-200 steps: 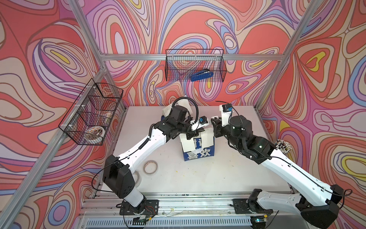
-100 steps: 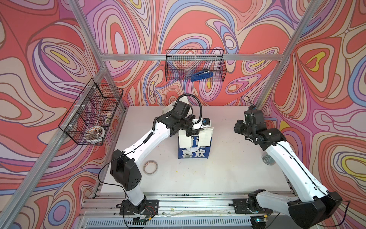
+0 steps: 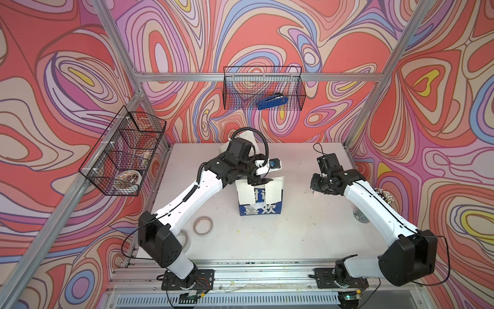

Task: Staple the receipts to the bags
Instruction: Place the stapler at the center of the board.

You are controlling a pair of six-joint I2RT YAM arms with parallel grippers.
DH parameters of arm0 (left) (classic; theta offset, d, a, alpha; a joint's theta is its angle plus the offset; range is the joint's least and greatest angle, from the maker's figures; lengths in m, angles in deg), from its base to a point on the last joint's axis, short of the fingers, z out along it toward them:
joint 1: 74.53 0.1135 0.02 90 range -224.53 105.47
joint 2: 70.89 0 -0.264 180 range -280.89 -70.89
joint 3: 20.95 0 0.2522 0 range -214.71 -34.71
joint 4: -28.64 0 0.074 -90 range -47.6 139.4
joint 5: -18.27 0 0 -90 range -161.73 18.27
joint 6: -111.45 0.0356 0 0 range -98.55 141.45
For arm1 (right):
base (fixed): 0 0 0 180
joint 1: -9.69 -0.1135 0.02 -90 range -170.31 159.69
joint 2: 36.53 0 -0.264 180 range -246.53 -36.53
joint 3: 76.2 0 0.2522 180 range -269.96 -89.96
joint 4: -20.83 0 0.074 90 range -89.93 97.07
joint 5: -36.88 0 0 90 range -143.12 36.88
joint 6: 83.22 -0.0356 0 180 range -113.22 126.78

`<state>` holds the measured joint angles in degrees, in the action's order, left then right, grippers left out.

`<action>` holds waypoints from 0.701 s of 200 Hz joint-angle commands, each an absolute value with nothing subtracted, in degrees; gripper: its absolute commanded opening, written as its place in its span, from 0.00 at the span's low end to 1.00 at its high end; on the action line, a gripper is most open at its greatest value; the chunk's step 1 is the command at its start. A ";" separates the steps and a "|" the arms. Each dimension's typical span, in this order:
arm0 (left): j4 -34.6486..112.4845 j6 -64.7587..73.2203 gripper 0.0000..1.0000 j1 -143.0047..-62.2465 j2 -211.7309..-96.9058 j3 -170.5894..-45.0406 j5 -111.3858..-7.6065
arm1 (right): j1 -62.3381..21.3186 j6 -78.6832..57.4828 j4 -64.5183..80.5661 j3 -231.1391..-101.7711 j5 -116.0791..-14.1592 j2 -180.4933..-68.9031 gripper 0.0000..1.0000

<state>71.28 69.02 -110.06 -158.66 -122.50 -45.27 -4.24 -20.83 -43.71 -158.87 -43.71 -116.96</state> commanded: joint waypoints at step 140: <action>60.59 20.41 1.00 -79.54 -113.44 -77.24 -76.94 | -0.88 -10.59 -36.78 -153.11 -52.16 -137.26 0.23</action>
<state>57.06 27.84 -83.32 -116.19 -83.29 -70.32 -1.25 -12.31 -38.99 -153.36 -51.12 -135.47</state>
